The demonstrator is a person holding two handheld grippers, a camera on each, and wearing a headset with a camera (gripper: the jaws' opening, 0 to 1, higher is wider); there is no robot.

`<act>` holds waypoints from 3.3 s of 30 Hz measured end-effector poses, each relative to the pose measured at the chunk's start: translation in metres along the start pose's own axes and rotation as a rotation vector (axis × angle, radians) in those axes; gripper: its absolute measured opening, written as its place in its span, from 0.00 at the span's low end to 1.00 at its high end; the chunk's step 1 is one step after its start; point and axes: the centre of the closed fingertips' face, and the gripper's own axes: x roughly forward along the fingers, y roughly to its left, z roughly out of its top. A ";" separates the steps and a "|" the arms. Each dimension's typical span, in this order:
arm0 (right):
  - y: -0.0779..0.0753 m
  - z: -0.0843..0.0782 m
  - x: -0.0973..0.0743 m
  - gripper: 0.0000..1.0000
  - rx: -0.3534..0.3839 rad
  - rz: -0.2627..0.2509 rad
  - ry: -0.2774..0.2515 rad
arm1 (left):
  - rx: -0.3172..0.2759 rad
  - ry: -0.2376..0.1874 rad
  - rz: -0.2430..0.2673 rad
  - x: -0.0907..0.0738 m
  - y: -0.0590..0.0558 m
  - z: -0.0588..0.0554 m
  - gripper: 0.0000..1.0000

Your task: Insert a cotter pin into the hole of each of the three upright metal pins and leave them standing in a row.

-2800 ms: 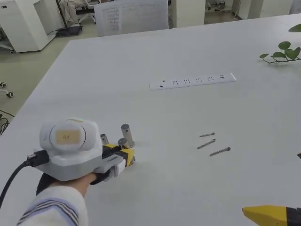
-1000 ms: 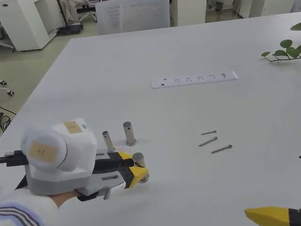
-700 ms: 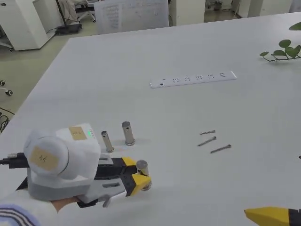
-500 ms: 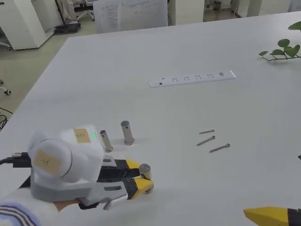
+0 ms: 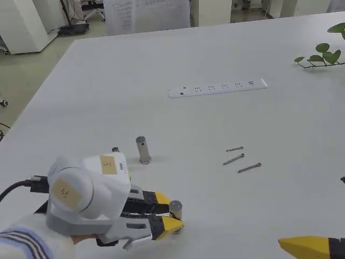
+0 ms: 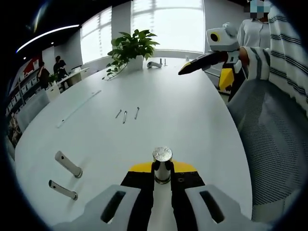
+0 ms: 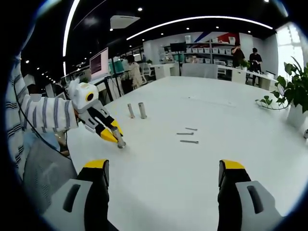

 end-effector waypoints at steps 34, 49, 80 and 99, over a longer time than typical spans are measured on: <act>-0.001 -0.005 -0.002 0.96 -0.002 -0.015 0.027 | 0.020 -0.015 -0.028 0.010 -0.005 -0.010 0.11; 0.002 -0.004 0.000 0.96 -0.009 -0.006 0.029 | -0.032 -0.048 -0.016 0.006 -0.006 -0.007 0.12; -0.010 0.018 0.013 0.88 -0.084 0.018 0.022 | -0.155 -0.067 0.000 0.005 -0.010 -0.010 0.28; -0.015 0.028 0.041 0.81 -0.224 0.117 0.105 | -0.198 -0.085 0.004 0.003 -0.013 -0.012 0.33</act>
